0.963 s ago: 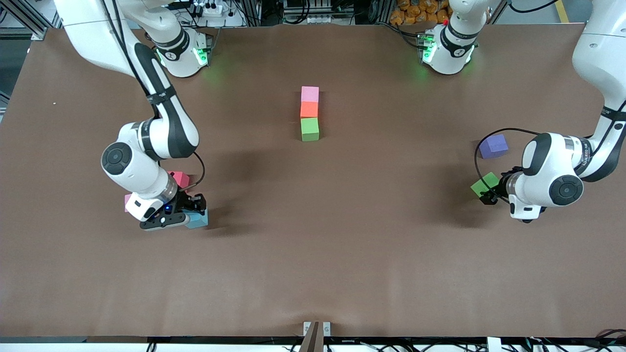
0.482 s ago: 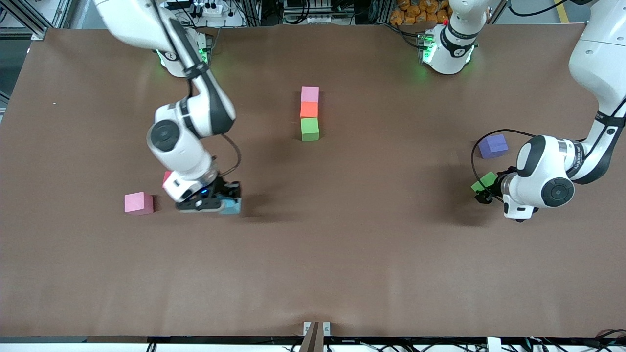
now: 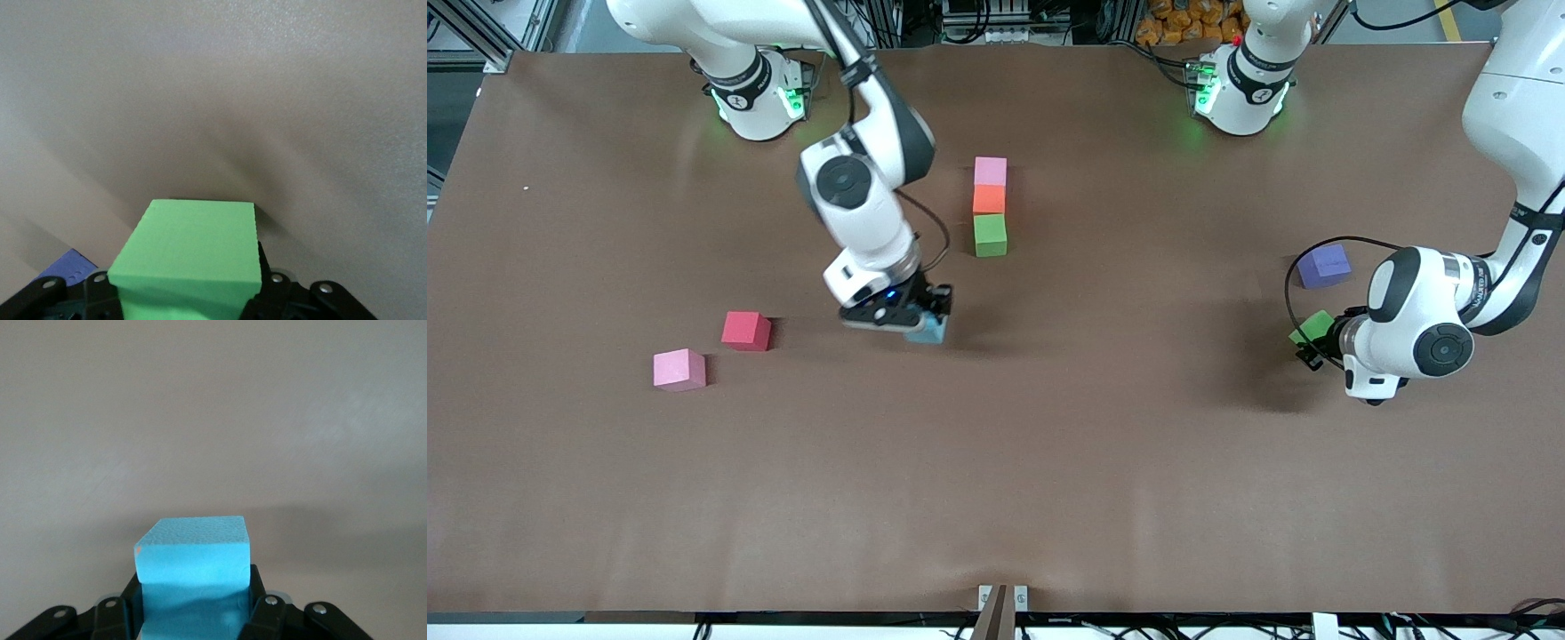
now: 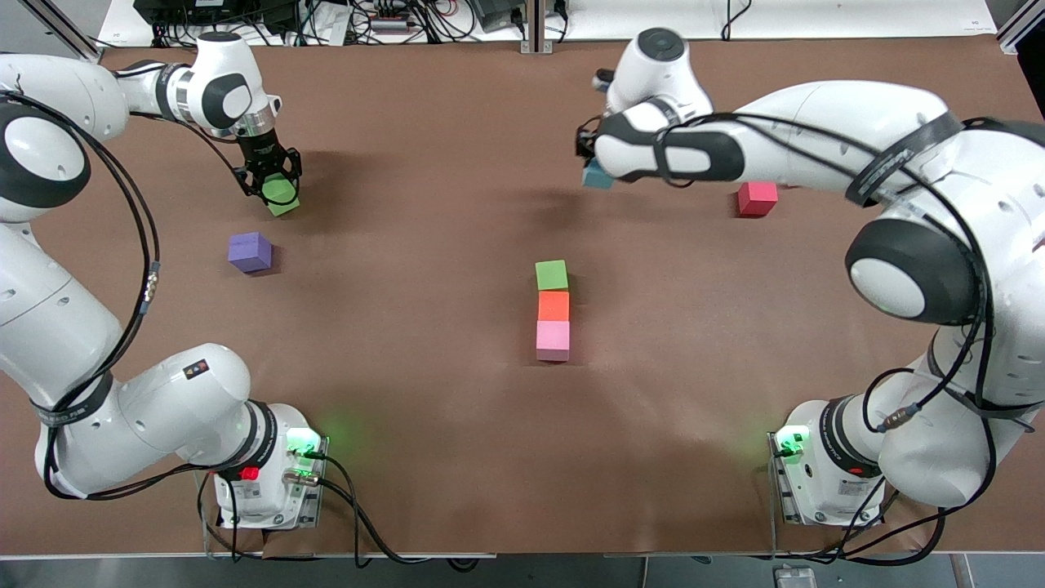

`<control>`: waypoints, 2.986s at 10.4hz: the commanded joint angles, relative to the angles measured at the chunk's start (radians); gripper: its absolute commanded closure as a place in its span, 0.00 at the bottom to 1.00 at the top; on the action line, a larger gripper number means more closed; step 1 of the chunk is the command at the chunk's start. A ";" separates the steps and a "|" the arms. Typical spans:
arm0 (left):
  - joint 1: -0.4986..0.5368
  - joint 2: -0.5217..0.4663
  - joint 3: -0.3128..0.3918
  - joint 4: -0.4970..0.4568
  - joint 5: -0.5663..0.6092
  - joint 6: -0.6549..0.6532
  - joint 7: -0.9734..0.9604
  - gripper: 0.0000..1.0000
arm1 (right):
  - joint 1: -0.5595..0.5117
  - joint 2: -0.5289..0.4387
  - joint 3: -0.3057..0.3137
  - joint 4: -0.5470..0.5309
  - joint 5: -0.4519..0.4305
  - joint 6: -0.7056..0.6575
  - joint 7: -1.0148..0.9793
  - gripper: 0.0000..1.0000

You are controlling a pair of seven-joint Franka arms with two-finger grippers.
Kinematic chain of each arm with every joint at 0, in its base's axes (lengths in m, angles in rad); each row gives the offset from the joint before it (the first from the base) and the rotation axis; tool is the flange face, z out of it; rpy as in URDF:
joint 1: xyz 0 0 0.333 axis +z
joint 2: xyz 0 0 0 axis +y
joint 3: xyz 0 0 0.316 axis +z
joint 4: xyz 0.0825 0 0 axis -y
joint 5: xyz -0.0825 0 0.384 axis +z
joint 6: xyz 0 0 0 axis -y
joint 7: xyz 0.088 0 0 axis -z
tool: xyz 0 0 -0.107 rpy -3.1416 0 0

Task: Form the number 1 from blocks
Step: 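Carry cyan to center with the right gripper while the left gripper lifts green, then place cyan below green with the right gripper while the left gripper brings green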

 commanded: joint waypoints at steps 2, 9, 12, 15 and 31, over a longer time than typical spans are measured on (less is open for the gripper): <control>-0.044 -0.044 -0.025 0.017 0.024 0.007 0.002 1.00 | 0.150 -0.022 -0.046 -0.022 0.013 -0.008 0.159 0.39; -0.126 -0.024 -0.274 0.046 0.012 0.009 0.026 1.00 | 0.269 0.059 -0.049 -0.003 0.008 -0.007 0.192 0.39; -0.304 0.028 -0.280 0.106 -0.065 0.033 0.028 1.00 | 0.270 0.084 -0.047 0.000 0.008 0.001 0.190 0.39; -0.407 0.077 -0.274 0.167 -0.106 0.050 0.025 1.00 | 0.281 0.102 -0.049 0.006 0.008 0.006 0.192 0.39; -0.786 0.197 -0.044 0.380 -0.145 0.068 -0.112 1.00 | -0.046 -0.143 0.064 -0.091 -0.085 -0.103 0.092 0.00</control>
